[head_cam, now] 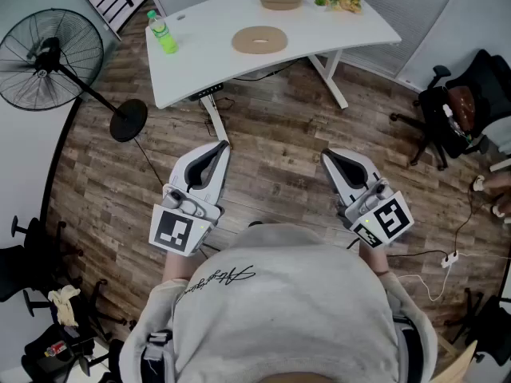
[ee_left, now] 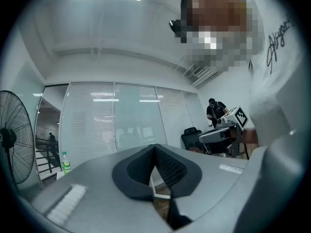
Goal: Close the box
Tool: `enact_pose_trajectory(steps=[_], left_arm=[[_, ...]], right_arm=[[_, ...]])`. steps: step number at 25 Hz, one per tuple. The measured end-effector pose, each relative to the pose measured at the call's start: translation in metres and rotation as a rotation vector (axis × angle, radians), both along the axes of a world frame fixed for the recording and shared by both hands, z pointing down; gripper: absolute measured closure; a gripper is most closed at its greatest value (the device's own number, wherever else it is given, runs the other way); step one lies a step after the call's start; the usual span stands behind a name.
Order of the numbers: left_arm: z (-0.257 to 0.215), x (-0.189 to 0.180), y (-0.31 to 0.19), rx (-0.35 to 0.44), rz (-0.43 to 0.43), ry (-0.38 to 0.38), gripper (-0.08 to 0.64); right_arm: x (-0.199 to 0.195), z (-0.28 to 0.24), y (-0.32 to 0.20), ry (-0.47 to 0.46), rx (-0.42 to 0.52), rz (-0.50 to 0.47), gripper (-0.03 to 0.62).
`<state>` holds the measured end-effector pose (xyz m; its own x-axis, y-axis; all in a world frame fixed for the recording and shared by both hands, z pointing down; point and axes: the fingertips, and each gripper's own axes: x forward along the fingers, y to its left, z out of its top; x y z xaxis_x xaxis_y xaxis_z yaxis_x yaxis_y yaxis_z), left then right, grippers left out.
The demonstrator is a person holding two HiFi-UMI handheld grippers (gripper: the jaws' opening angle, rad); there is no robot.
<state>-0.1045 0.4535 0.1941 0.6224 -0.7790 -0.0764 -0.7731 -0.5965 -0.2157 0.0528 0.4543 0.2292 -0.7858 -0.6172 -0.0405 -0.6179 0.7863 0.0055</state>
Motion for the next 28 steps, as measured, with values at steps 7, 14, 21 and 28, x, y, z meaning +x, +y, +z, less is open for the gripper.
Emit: enact_pose_trajectory(steps=[7,14,21,28], left_arm=[[0.012,-0.005,-0.008,-0.023,-0.021,0.012,0.558],[0.015,-0.007,-0.013,-0.017,-0.013,-0.01,0.558],[0.021,-0.008,-0.01,-0.037,0.012,0.027,0.558],[0.023,-0.011,-0.009,-0.059,0.025,0.038,0.546]], right_arm=[[-0.001,0.007,-0.007,0.038,-0.005,0.013,0.591],[-0.005,0.012,-0.013,0.057,-0.019,0.025,0.591],[-0.011,0.013,-0.012,0.042,-0.001,0.031,0.591],[-0.01,0.008,-0.015,-0.012,-0.007,0.057,0.588]])
